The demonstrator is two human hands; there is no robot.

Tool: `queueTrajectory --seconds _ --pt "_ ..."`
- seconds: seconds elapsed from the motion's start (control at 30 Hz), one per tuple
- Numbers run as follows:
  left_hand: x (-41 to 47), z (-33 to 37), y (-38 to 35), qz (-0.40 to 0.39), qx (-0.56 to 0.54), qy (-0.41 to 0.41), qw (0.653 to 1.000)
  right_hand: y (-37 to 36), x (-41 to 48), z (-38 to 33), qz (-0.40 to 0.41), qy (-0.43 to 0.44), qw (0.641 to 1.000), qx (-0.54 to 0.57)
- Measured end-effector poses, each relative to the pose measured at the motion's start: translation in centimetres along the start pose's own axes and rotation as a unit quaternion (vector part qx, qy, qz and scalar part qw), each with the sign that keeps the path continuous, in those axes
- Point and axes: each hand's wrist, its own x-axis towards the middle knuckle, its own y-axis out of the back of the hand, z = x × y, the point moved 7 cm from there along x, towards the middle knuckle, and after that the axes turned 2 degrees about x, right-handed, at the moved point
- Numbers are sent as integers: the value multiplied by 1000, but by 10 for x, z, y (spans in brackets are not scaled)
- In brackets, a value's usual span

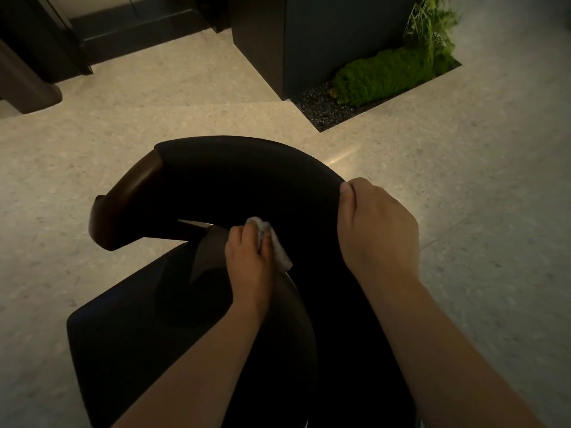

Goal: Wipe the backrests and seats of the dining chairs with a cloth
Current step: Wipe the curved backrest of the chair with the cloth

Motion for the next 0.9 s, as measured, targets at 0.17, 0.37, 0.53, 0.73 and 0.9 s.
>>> queueTrajectory --seconds 0.17,0.37,0.53,0.73,0.9 --pt "-7 -27 -8 -97 20 50 994 0 0 1 -2 2 1000 0" --pt "-3 -22 22 -90 57 36 994 1 3 1 -29 -5 999 19" --pt "25 31 63 -13 58 -42 997 7 18 -16 -26 29 999 30" --pt "53 83 102 96 78 -90 988 -8 24 -24 -26 34 999 21" --pt "89 102 105 117 122 -106 980 -8 23 -24 1 33 999 21"
